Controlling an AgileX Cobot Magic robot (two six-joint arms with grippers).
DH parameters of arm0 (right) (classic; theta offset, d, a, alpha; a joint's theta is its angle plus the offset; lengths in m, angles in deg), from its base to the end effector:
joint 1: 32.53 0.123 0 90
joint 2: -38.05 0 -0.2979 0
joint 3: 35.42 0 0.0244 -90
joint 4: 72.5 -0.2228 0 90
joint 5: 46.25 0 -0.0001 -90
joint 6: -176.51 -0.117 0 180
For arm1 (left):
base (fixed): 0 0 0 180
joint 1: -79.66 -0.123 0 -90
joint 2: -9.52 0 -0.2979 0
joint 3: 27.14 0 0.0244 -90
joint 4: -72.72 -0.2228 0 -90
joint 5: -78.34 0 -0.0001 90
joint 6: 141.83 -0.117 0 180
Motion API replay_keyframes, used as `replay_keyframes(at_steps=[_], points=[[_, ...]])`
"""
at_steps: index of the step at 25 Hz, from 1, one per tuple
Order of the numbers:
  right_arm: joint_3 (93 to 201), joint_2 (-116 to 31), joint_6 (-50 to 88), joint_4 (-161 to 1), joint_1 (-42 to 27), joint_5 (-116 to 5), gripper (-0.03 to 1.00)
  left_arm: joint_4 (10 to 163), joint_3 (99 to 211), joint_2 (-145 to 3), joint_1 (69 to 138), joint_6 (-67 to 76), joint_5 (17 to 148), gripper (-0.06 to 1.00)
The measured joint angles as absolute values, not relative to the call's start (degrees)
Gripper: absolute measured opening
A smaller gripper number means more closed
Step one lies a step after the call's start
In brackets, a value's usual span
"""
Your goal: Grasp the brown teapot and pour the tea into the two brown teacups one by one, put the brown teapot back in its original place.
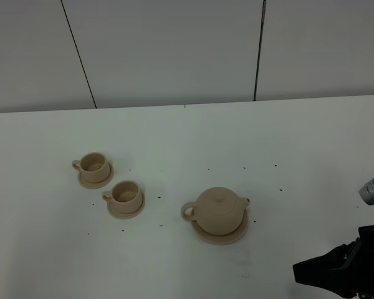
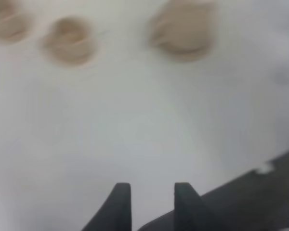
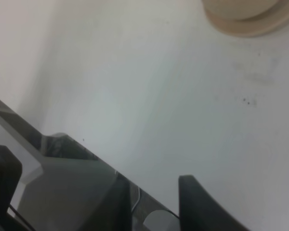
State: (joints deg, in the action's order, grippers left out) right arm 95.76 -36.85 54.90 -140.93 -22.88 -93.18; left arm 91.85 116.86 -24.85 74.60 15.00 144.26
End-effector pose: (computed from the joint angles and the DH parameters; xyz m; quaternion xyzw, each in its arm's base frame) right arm 0.1545 0.1070 0.2368 -0.1717 0.8785 0.3736 0.2432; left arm 0.0375 -0.0318 0.3099 0.1377 0.9048 -0.0715 0.3965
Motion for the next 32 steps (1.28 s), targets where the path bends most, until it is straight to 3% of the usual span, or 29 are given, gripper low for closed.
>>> replay_keyframes(at_steps=[7, 18, 32], points=[[95.76, -36.85, 54.90, -140.93, -22.88, -93.18, 0.24, 76.31, 116.86, -17.31, 74.60, 28.20, 146.56, 0.29], [95.76, -36.85, 54.90, -140.99, -22.88, -93.18, 0.24, 76.09, 107.42, -9.55, 74.60, 29.30, 146.03, 0.28], [95.76, -36.85, 54.90, -141.11, -22.88, -92.86, 0.24, 75.55, 104.27, -8.18, 74.60, 33.34, 138.46, 0.28]])
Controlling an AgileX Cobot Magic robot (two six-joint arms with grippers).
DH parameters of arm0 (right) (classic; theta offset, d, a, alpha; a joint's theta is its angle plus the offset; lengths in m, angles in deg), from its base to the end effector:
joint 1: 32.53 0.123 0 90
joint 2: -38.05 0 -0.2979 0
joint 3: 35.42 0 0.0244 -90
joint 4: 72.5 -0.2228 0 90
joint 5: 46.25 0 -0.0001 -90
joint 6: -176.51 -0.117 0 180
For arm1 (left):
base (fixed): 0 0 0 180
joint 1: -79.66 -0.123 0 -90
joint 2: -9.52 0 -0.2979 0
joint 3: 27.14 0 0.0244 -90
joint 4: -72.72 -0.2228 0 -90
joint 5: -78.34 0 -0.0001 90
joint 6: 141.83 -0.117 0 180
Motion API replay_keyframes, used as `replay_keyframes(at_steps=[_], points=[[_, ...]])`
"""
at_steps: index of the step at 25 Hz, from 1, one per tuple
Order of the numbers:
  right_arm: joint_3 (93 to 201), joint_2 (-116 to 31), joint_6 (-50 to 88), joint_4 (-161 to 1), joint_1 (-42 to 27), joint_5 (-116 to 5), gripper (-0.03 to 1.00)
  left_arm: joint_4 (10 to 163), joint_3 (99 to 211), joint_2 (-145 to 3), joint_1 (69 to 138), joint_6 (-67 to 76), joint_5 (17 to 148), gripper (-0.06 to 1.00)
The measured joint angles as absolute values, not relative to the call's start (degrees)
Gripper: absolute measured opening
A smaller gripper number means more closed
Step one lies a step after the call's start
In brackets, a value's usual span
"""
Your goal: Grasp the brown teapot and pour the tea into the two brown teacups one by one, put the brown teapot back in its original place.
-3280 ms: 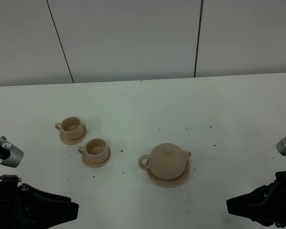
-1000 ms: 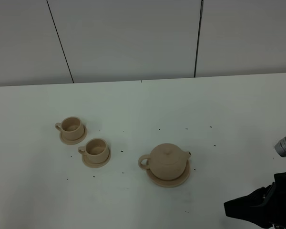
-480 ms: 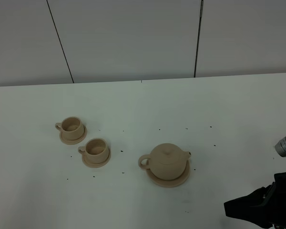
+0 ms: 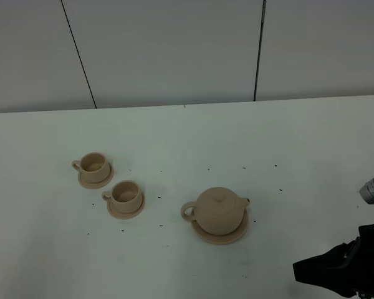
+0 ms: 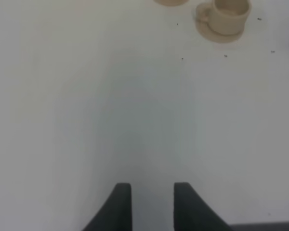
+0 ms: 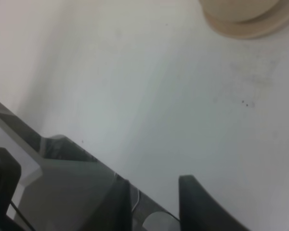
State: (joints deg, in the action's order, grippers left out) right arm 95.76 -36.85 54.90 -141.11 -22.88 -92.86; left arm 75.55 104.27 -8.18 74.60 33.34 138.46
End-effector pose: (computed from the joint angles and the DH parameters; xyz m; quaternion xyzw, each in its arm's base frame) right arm 0.1551 0.1067 0.2368 -0.1694 0.8788 0.3727 0.2453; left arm 0.0049 -0.0046 0.2561 -0.0031 0.8923 0.0143 0.4511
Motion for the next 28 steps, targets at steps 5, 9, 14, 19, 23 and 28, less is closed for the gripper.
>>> replay_keyframes(at_steps=[5, 9, 14, 19, 23, 28], points=[[95.76, -36.85, 54.90, -141.11, -22.88, -92.48, 0.24, 75.55, 104.27, -0.55, 74.60, 33.39, 138.21, 0.28], [95.76, -36.85, 54.95, -141.11, -22.88, -92.48, 0.24, 75.55, 104.27, 2.35, 74.60, 33.39, 138.18, 0.28], [95.76, -36.85, 54.95, -141.11, -22.88, -92.48, 0.24, 75.55, 104.27, 2.40, 74.60, 33.39, 138.18, 0.28], [95.76, -36.85, 54.95, -141.11, -22.88, -92.48, 0.24, 75.60, 104.27, 2.46, 74.60, 33.66, 138.18, 0.28], [95.76, -36.85, 54.95, -141.11, -22.88, -92.48, 0.24, 75.30, 104.27, 2.46, 74.60, 35.23, 138.18, 0.28], [95.76, -36.85, 55.00, -141.15, -22.88, -91.89, 0.24, 74.44, 104.27, 2.46, 74.60, 36.42, 138.18, 0.29]])
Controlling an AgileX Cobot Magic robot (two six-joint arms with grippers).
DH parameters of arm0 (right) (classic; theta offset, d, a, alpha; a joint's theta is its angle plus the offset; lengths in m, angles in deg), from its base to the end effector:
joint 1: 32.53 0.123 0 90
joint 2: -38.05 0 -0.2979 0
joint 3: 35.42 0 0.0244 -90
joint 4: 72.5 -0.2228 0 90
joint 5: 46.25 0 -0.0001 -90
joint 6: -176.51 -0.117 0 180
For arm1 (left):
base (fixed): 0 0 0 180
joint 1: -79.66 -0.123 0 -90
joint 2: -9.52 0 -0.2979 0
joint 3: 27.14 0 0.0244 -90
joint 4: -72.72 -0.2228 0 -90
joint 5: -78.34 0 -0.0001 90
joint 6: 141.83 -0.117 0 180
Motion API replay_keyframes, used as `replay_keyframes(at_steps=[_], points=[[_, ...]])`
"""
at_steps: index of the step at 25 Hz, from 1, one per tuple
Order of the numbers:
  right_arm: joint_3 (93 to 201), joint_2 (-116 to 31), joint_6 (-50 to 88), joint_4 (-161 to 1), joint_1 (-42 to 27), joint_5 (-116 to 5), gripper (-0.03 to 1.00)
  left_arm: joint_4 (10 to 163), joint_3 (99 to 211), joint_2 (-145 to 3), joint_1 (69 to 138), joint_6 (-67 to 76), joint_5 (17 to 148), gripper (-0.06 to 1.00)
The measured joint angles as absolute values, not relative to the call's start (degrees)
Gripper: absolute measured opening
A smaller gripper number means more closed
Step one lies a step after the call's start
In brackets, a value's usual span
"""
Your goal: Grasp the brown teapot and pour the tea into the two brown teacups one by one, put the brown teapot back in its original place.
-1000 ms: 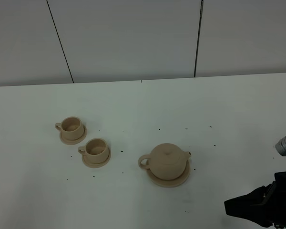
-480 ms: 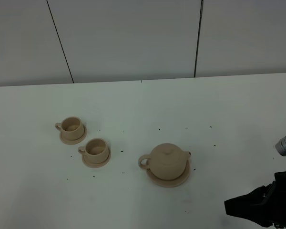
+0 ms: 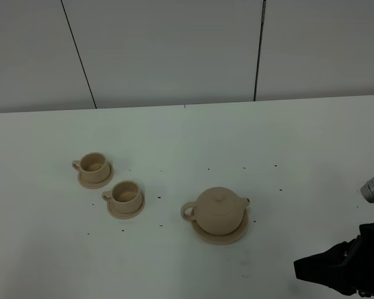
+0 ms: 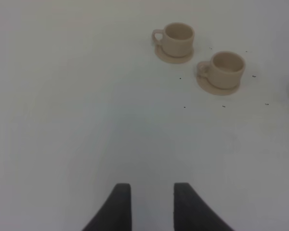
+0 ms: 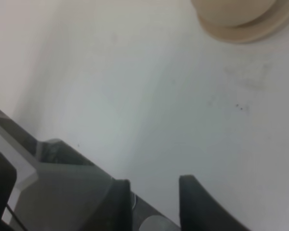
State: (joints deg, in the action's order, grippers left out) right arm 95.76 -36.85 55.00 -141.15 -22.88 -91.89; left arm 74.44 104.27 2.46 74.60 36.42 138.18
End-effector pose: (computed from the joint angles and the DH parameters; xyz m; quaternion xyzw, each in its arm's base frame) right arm 0.1568 0.1058 0.2365 -0.1664 0.8801 0.3671 0.2508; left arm -0.0196 -0.0048 0.2551 -0.0239 0.8452 0.0167 0.5336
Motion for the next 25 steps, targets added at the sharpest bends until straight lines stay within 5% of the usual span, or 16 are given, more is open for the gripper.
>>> replay_keyframes(at_steps=[18, 25], points=[[96.18, -36.91, 61.40, -153.82, -22.88, -89.56, 0.24, 74.36, 104.27, 2.46, 74.60, 36.47, 138.18, 0.30], [106.42, -39.81, 62.38, -155.25, -22.88, -89.36, 0.24, 74.36, 104.27, 2.46, 74.60, 36.66, 138.18, 0.30]])
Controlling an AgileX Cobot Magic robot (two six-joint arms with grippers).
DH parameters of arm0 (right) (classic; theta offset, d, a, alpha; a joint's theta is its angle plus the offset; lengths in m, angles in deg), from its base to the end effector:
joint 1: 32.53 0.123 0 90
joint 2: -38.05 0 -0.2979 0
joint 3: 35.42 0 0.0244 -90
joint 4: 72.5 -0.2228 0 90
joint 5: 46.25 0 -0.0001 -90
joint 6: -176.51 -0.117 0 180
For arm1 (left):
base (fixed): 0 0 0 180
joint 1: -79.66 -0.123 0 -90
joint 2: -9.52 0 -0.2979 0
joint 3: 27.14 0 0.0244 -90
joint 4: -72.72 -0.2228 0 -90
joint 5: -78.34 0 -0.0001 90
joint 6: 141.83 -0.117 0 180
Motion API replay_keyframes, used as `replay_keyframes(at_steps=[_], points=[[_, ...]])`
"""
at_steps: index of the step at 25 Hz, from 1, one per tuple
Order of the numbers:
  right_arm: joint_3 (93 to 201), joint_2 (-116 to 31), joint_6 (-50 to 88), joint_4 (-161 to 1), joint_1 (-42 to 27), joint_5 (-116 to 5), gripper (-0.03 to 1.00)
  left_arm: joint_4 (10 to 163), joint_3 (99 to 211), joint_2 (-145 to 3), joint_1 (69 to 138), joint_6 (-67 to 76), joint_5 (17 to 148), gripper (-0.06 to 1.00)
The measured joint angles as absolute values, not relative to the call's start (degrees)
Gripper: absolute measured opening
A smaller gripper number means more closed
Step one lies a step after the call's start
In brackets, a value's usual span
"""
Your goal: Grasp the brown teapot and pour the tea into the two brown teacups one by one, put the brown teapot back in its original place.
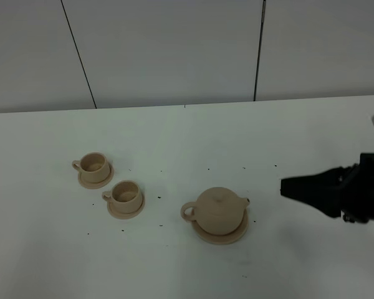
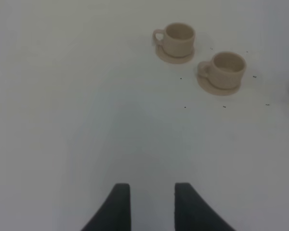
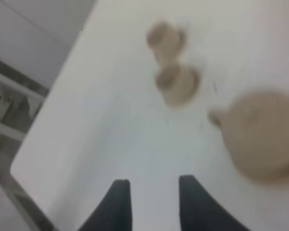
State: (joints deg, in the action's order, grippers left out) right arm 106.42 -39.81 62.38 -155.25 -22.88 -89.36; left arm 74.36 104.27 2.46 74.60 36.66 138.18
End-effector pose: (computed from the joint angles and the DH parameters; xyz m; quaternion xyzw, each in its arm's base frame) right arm 0.2041 0.1152 0.2919 -0.1414 0.8239 0.4049 0.3704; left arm -0.0196 -0.0046 0.2551 -0.0257 0.8452 0.0163 0.5336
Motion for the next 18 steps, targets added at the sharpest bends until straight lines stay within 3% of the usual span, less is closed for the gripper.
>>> replay_keyframes(at_steps=[11, 18], points=[[130.15, -62.16, 60.44, -144.55, -22.01, -94.82, 0.30, 74.36, 104.27, 2.46, 74.60, 36.66, 138.18, 0.30], [144.54, -72.66, 59.89, -132.83, -12.46, -94.91, 0.37, 74.34, 104.27, 2.46, 74.60, 36.66, 138.18, 0.30]])
